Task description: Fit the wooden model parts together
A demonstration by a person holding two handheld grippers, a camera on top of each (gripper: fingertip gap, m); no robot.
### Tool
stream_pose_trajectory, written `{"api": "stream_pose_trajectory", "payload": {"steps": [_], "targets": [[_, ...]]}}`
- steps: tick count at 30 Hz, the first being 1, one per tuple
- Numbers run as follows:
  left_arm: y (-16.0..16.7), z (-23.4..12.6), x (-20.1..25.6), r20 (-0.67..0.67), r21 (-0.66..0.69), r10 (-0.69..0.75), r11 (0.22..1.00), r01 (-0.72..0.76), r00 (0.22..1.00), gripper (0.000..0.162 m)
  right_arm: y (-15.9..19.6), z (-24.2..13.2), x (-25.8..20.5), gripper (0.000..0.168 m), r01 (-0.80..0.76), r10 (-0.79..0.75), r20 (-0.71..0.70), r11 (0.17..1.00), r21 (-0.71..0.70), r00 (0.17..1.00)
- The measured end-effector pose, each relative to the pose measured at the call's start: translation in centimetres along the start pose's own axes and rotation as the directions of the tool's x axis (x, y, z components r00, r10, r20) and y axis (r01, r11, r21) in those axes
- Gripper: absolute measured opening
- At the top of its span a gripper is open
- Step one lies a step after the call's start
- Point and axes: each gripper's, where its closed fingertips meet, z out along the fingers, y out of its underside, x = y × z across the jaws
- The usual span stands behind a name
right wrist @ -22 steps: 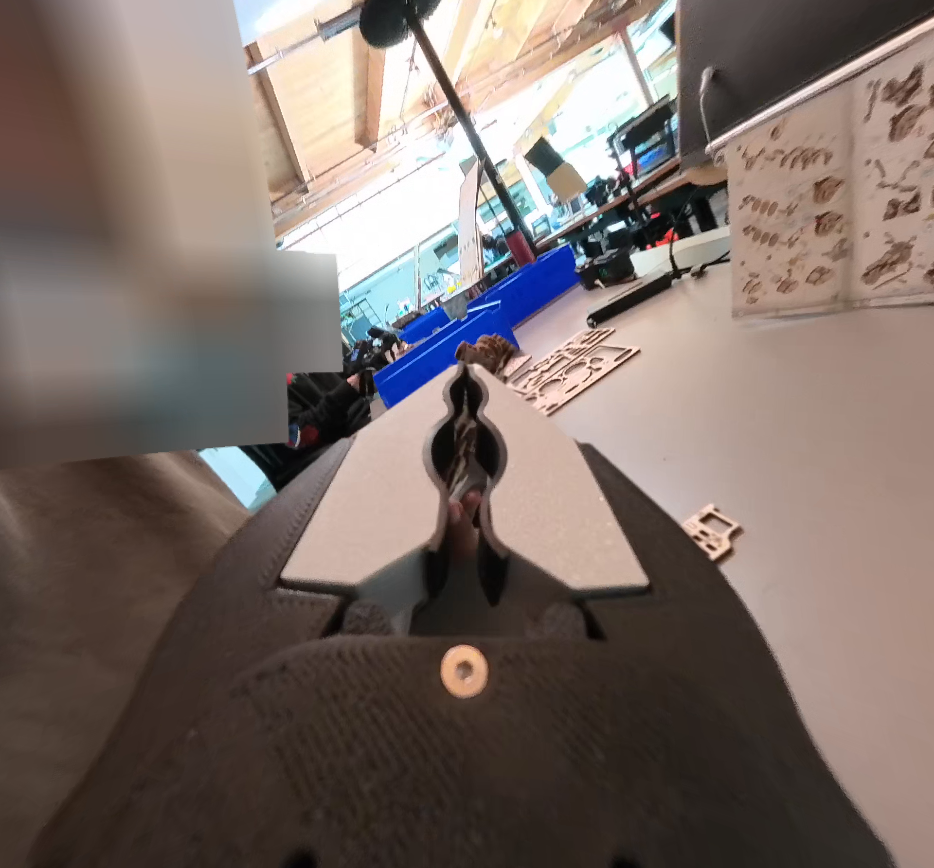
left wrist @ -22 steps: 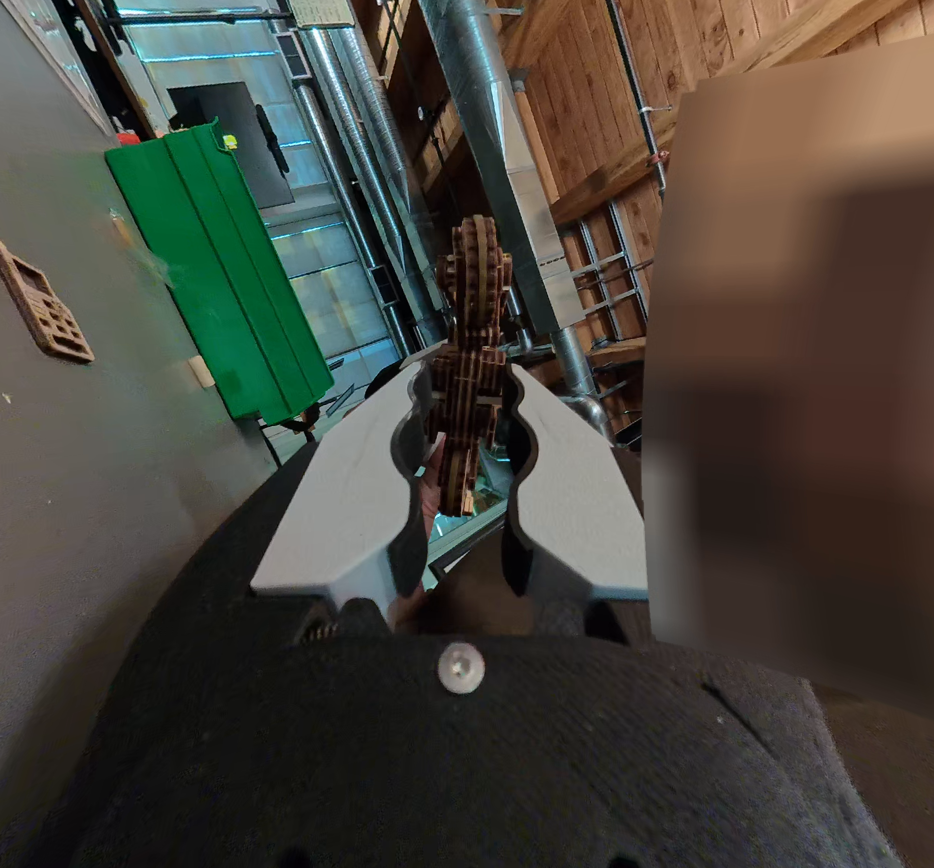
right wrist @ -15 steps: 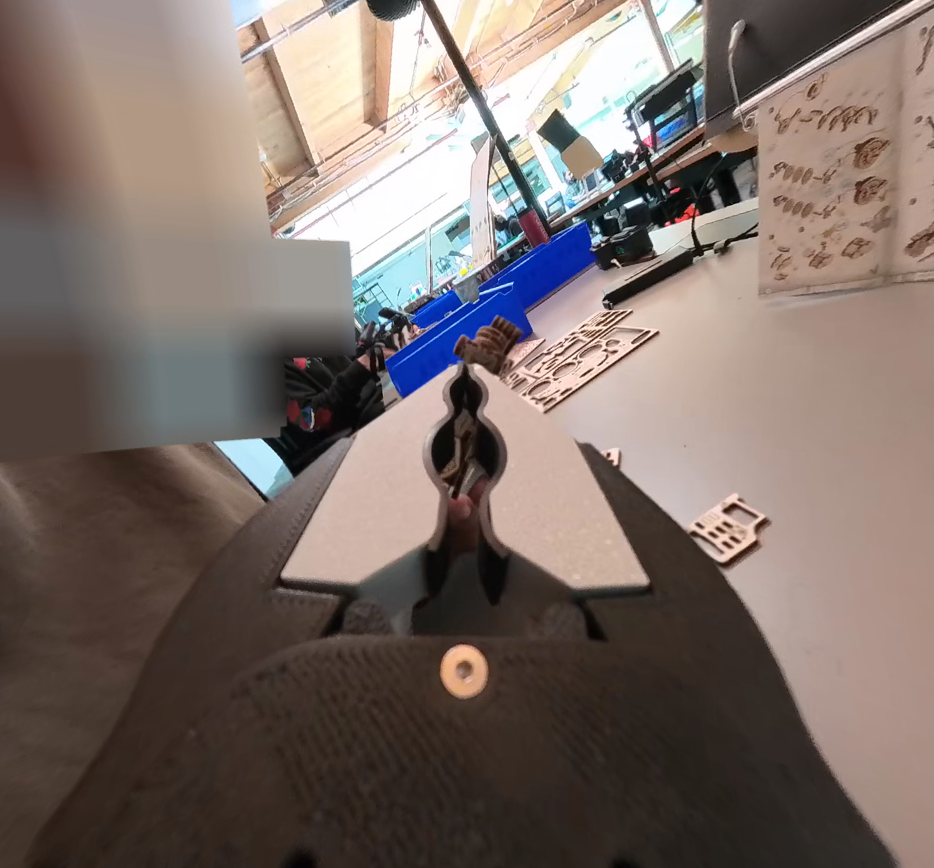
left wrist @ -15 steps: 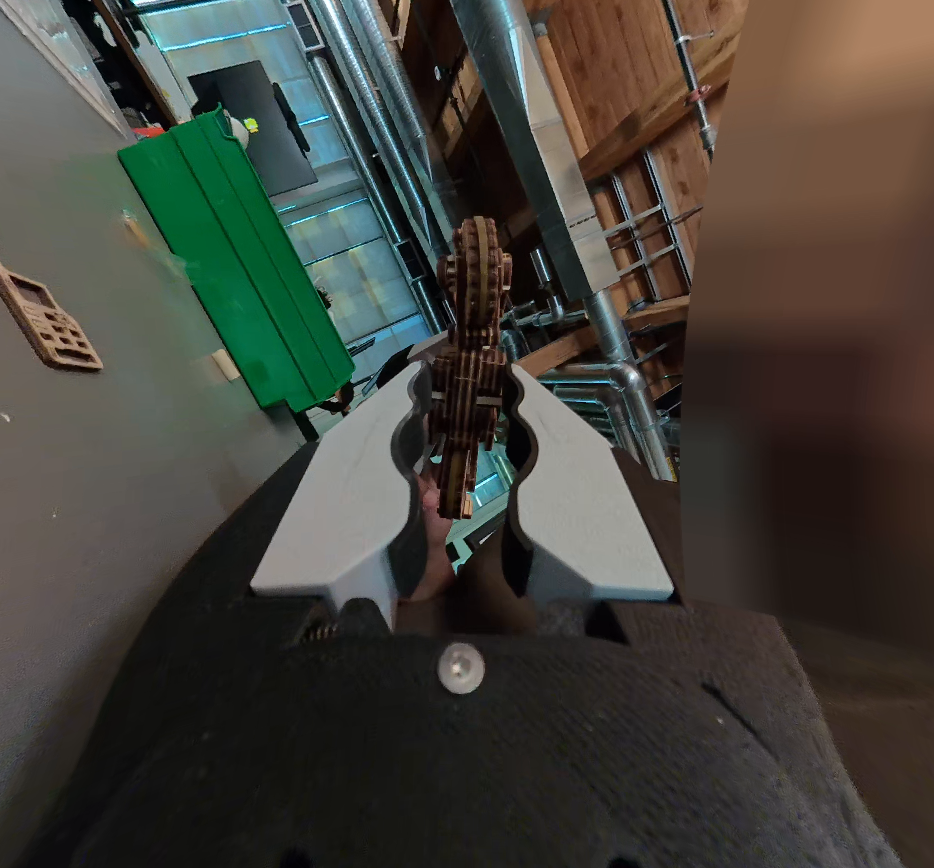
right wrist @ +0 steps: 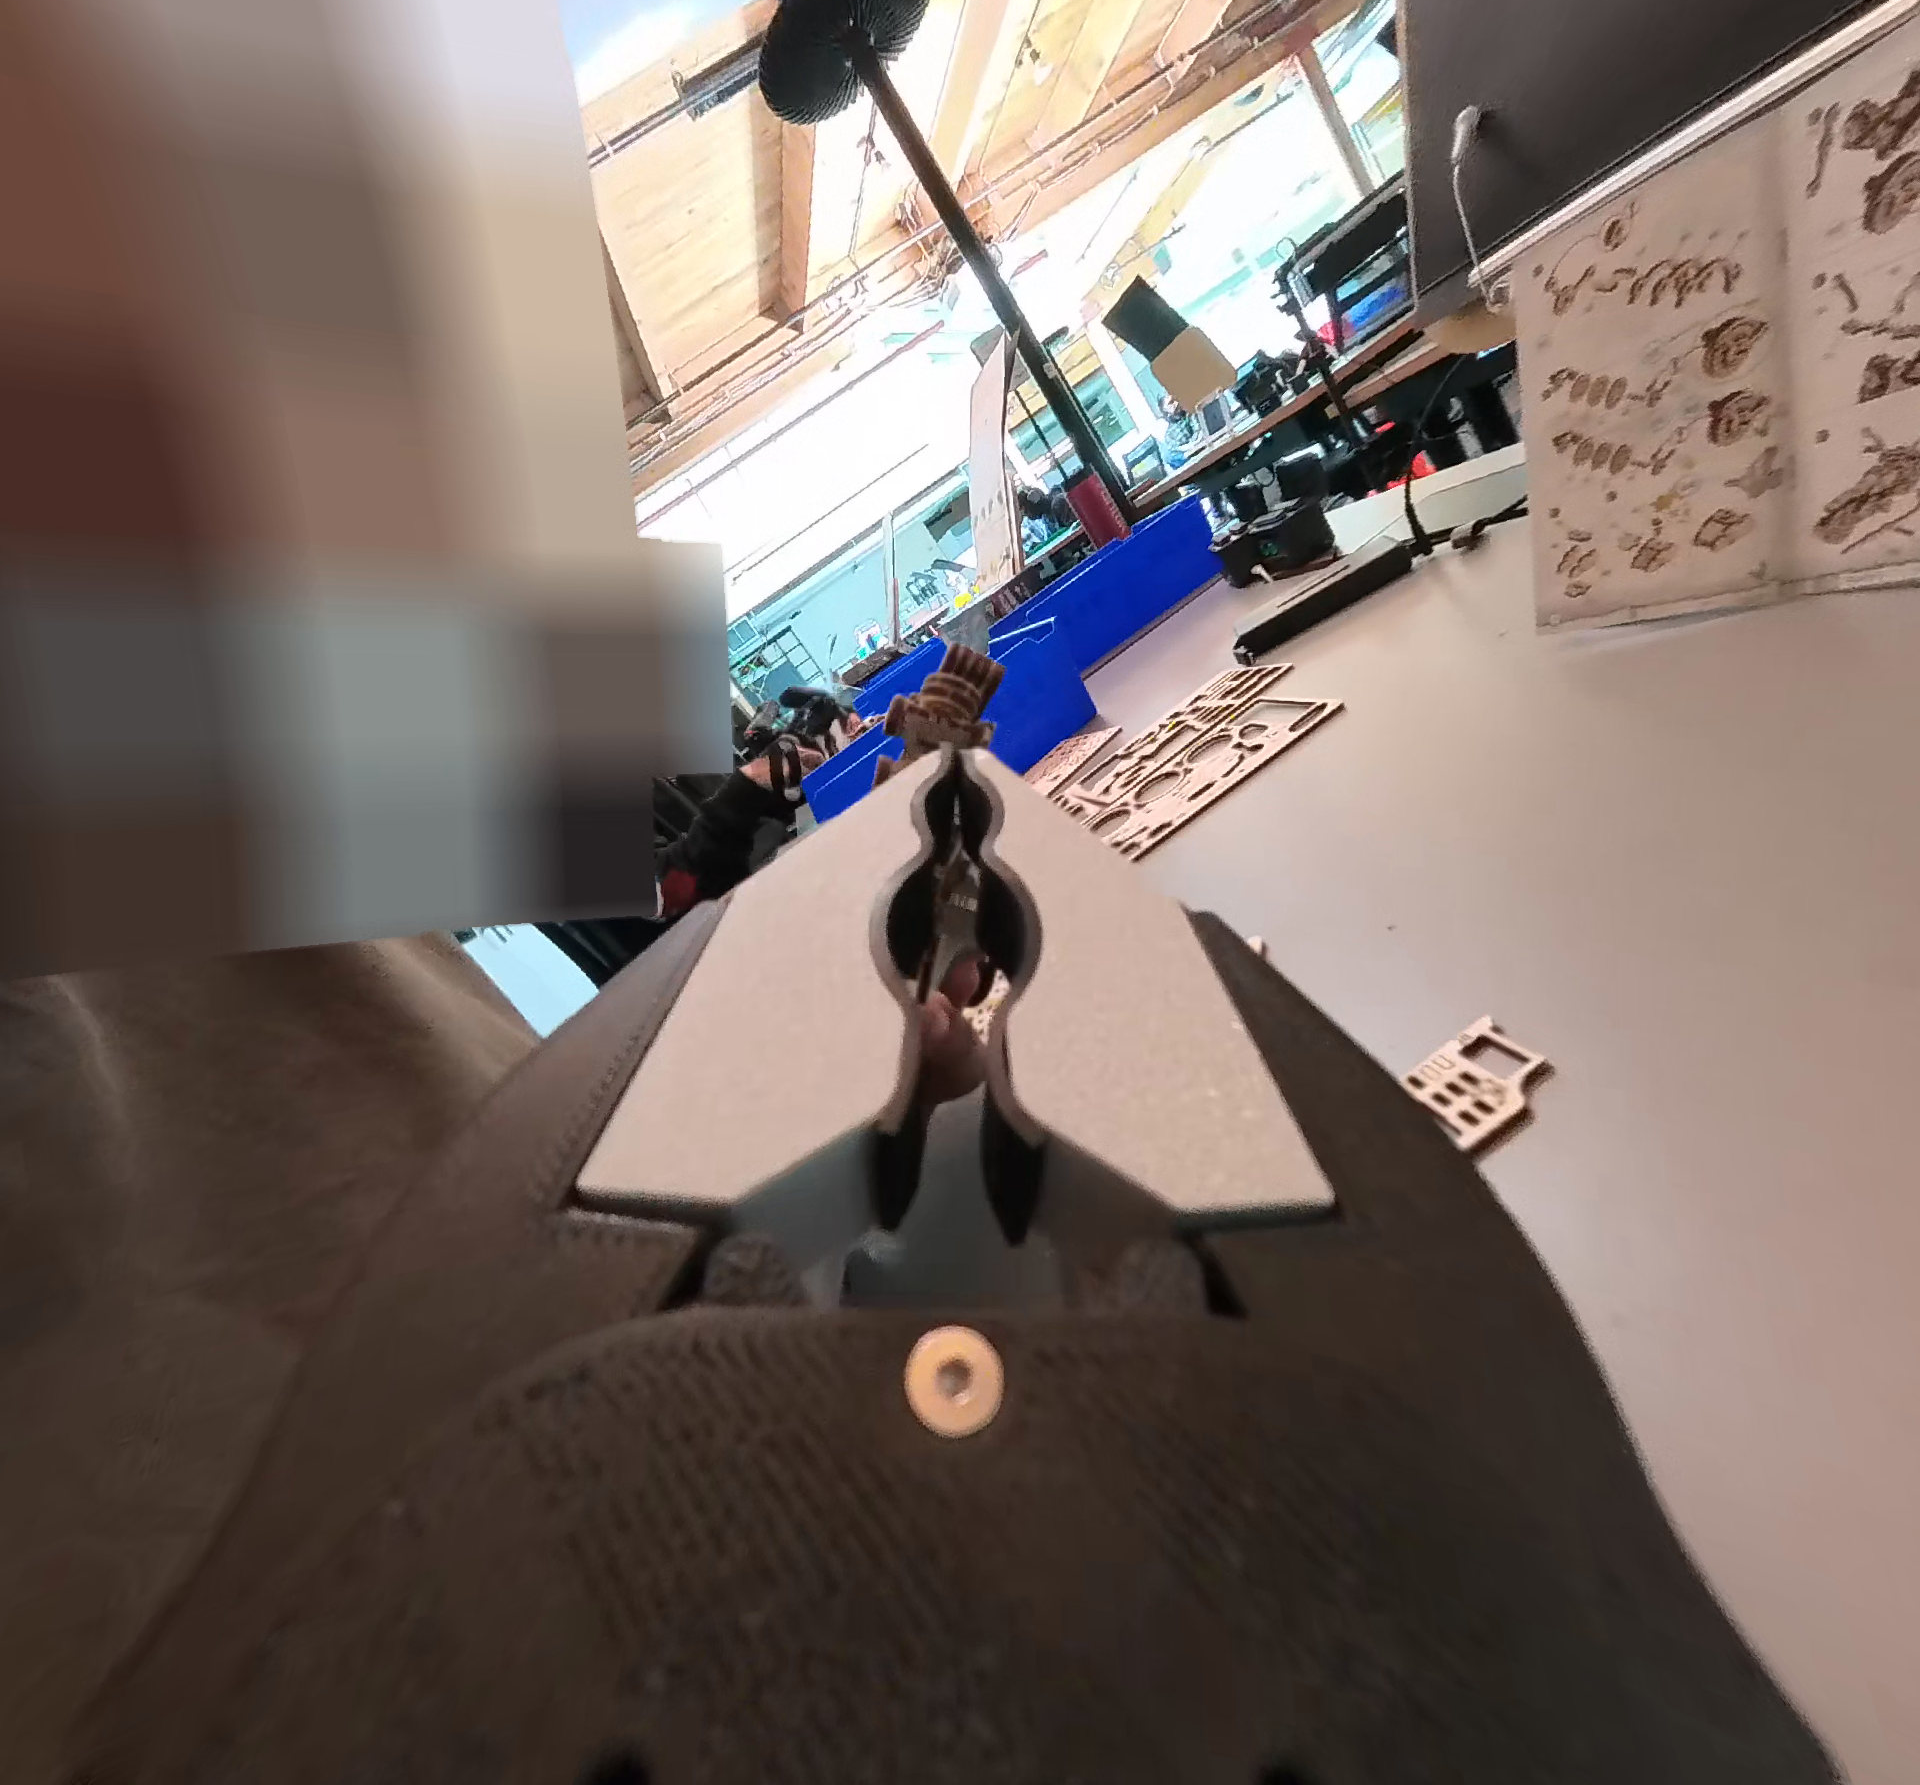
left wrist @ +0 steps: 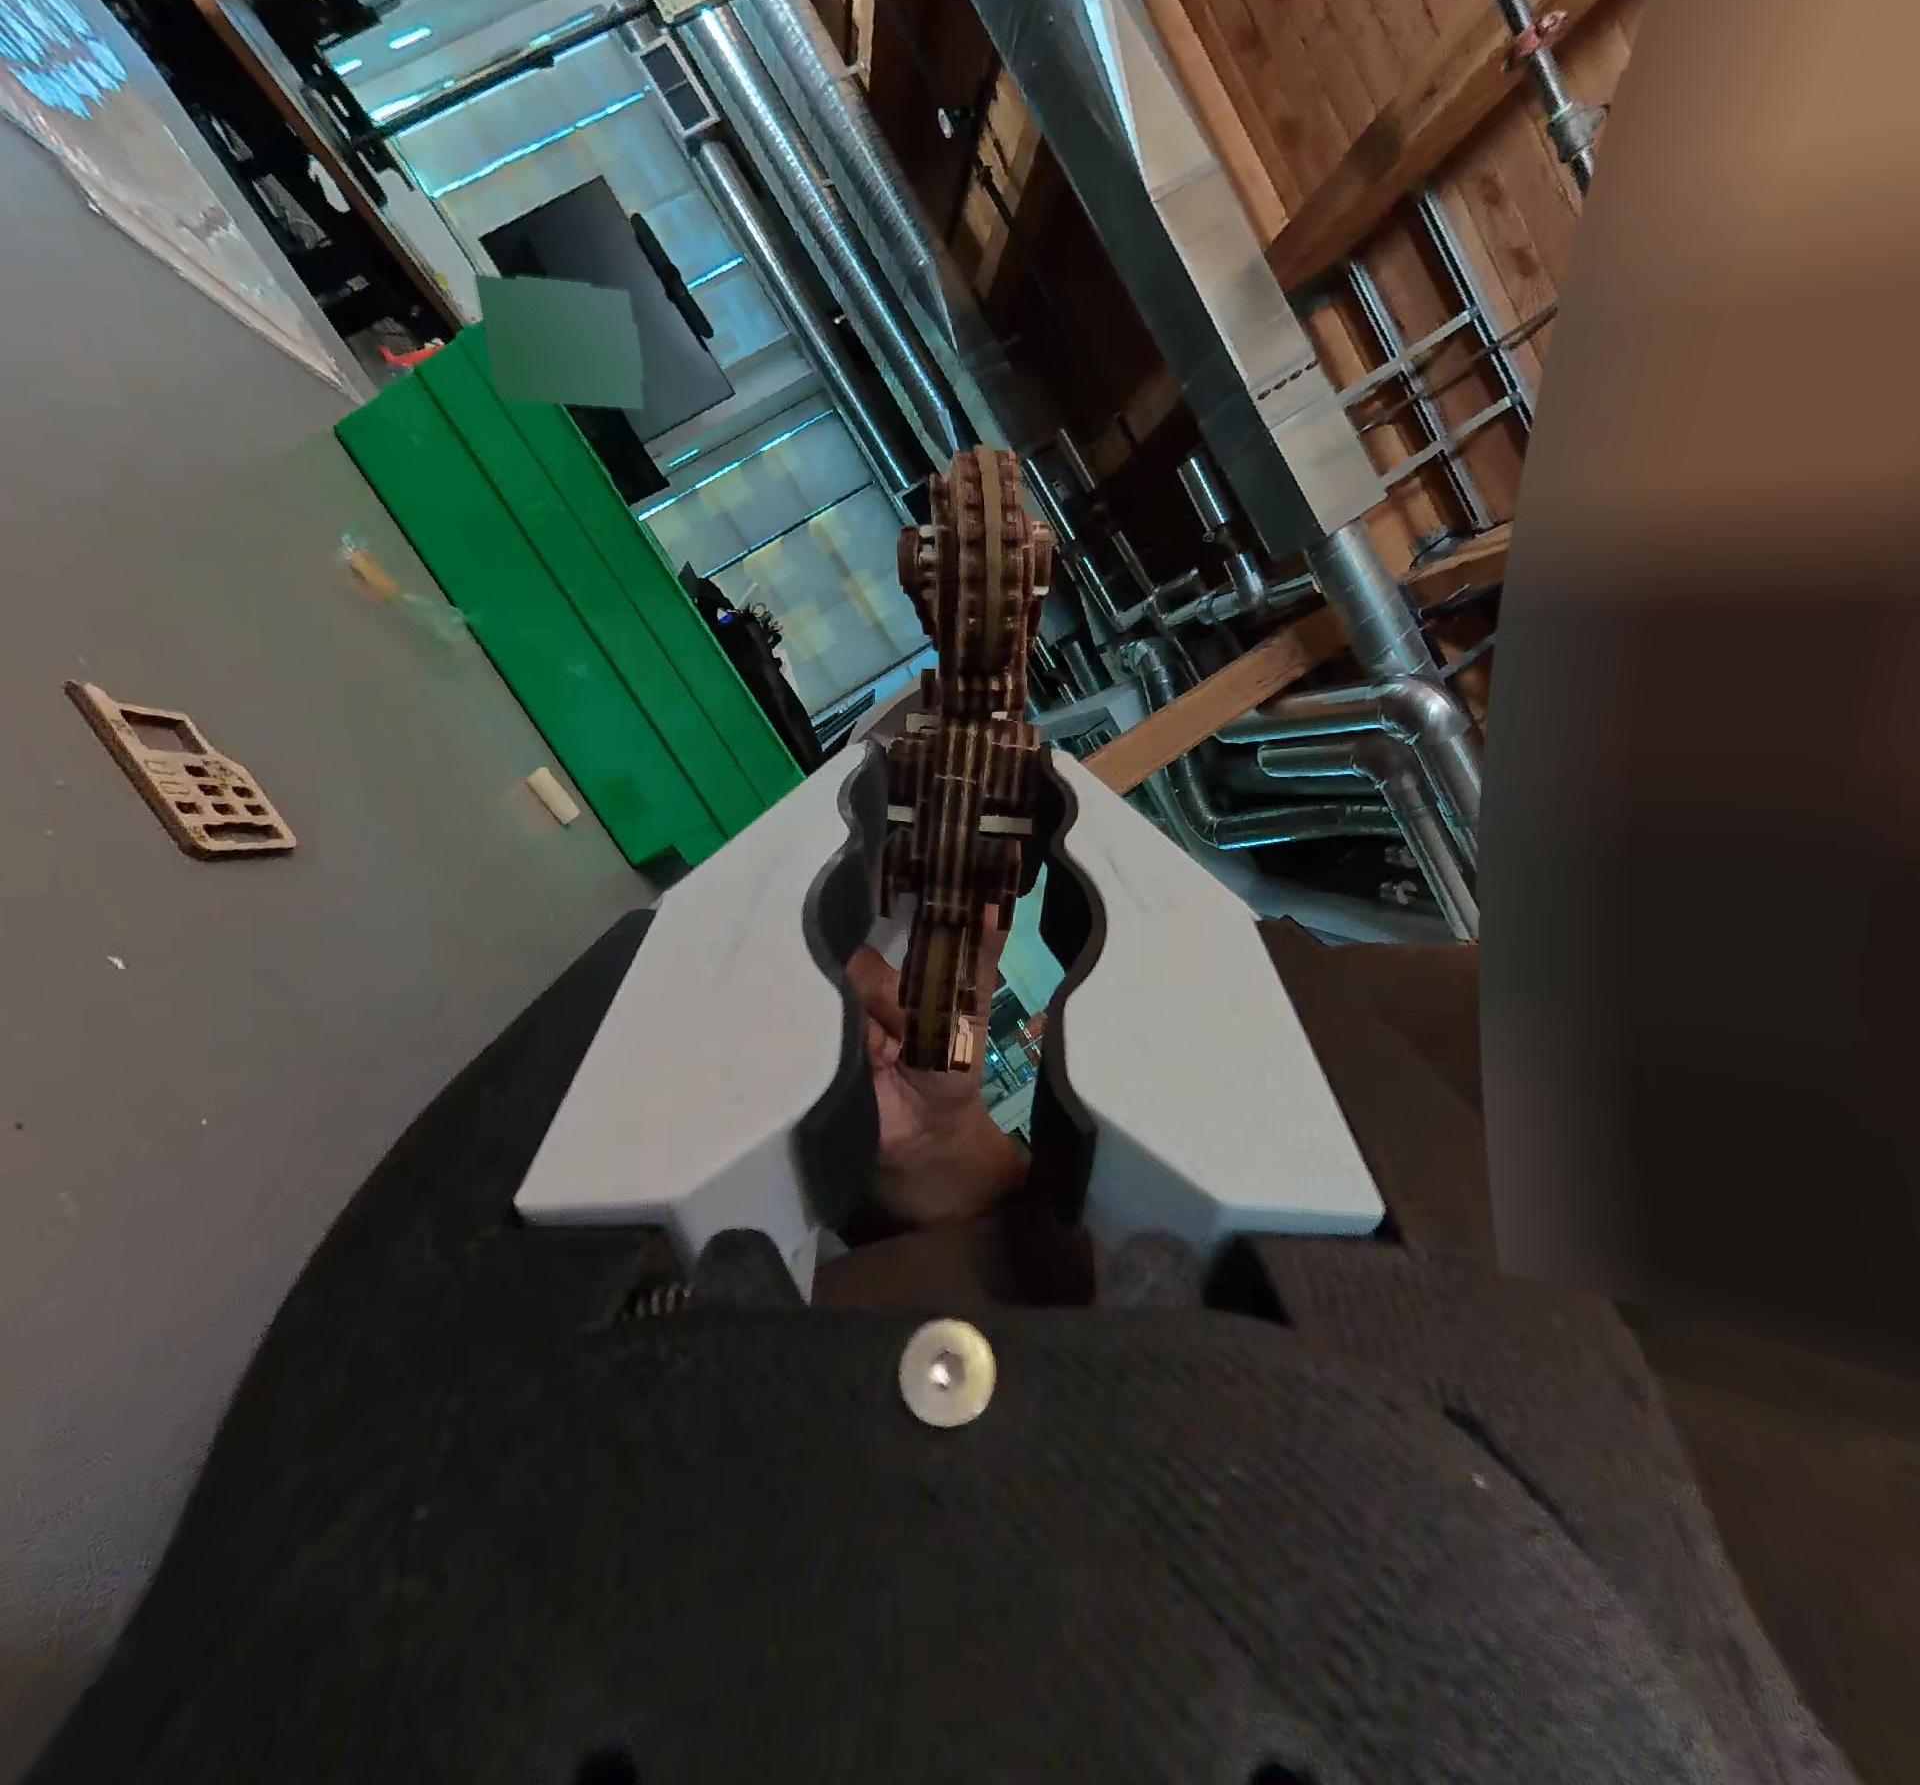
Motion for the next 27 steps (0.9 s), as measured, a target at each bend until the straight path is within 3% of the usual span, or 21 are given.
{"api": "stream_pose_trajectory", "payload": {"steps": [14,19,22,27], "targets": [[-0.1,-0.2,-0.3,0.037,-0.001,0.051,0.999,-0.051,0.998,0.024,1.4,0.9,-0.1,0.000,-0.044,0.045,0.013,0.997,-0.061,0.999],[-0.3,-0.3,-0.4,0.046,-0.004,0.061,0.998,-0.061,0.997,0.024,0.1,0.0,0.6,0.000,-0.029,0.029,-0.014,0.999,-0.023,0.999],[0.1,-0.1,-0.4,0.055,-0.029,0.079,0.997,-0.077,0.995,0.025,1.4,0.6,0.2,0.000,-0.050,0.051,0.009,0.996,-0.075,0.999],[-0.3,-0.3,-0.5,0.060,-0.017,0.083,0.996,-0.082,0.995,0.024,0.1,0.0,0.8,0.000,-0.082,0.082,0.000,0.996,-0.016,0.997]]}}
